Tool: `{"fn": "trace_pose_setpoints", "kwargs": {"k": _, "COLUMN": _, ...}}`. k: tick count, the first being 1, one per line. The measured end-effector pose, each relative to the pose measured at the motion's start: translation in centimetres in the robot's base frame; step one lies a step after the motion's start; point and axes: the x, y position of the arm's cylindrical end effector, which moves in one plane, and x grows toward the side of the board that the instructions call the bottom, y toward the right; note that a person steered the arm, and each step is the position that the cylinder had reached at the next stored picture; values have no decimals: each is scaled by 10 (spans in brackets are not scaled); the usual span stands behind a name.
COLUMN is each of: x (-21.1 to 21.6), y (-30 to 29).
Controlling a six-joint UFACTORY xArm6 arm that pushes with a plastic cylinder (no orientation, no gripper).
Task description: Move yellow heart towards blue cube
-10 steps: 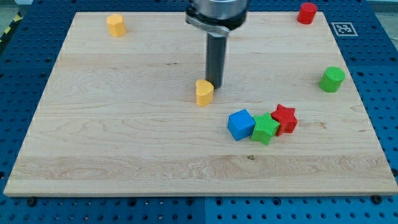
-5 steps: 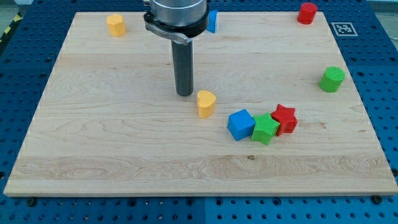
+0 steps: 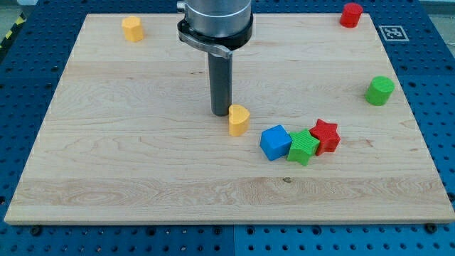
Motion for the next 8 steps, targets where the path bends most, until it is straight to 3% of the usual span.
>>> {"fn": "trace_pose_setpoints", "kwargs": {"k": 8, "x": 19, "y": 17}}
